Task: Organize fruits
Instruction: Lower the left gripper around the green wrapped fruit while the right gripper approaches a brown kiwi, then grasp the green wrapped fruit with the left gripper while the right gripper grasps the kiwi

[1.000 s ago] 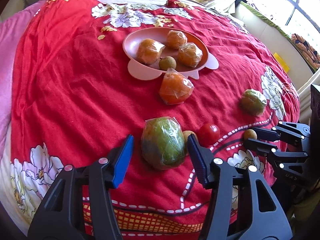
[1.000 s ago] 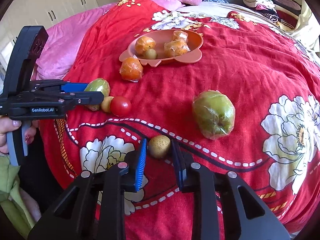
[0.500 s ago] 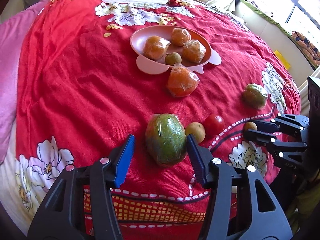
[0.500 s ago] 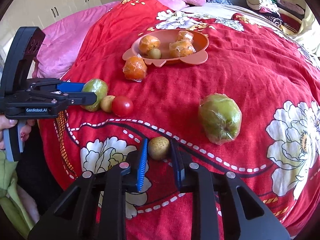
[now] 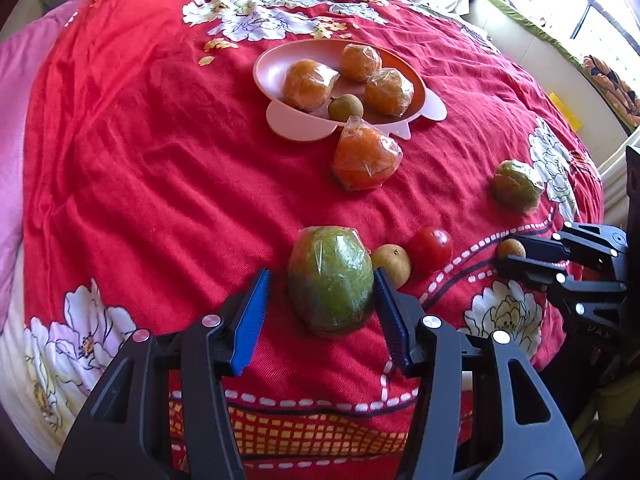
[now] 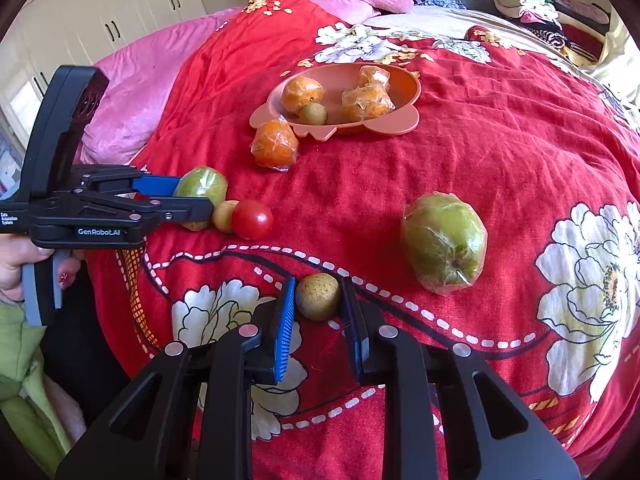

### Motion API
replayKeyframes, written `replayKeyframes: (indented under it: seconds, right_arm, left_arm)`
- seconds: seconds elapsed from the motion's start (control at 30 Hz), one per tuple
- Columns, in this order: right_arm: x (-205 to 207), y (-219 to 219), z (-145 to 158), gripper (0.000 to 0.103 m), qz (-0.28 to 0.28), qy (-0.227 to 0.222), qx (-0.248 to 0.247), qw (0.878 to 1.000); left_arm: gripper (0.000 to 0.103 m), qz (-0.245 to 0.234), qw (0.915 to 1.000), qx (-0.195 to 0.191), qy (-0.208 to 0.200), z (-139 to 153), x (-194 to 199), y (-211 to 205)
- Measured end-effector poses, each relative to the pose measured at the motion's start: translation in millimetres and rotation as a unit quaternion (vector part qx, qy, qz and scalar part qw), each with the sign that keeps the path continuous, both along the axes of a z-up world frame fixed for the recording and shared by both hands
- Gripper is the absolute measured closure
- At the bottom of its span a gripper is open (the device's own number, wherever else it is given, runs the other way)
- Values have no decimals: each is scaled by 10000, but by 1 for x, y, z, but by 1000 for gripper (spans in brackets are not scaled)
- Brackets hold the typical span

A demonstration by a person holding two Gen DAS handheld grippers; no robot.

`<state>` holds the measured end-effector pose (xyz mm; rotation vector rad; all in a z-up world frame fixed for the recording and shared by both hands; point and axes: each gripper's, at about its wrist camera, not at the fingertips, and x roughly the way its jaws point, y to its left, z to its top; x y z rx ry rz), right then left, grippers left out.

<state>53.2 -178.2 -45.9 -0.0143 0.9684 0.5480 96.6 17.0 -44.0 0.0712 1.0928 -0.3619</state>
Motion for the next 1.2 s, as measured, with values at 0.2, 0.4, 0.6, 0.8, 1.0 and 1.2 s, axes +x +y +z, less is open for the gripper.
replayKeyframes:
  seconds: [0.2, 0.4, 0.6, 0.8, 1.0, 1.2]
  right_arm:
    - [3, 3, -1, 81, -3, 16, -30, 10000]
    - [7, 4, 2, 81, -34, 27, 9, 10000]
    - [9, 2, 9, 81, -93, -23, 44, 9999]
    - [11, 3, 18, 81, -92, -125, 92, 9998]
    - [14, 2, 26, 81, -101, -194, 165, 9996]
    - [18, 1, 36, 81, -117, -279, 235, 9993]
  left_arm:
    - [61, -38, 9999, 105, -36, -2, 2, -8]
    - [66, -133, 9999, 32, 9, -2, 7, -9]
    - [67, -190, 9998, -94, 59, 1, 7, -6]
    - [68, -122, 9997, -213, 36, 8, 1, 2]
    - [68, -109, 9994, -320, -75, 23, 2, 1]
    - [68, -128, 9990, -391, -157, 35, 6, -4]
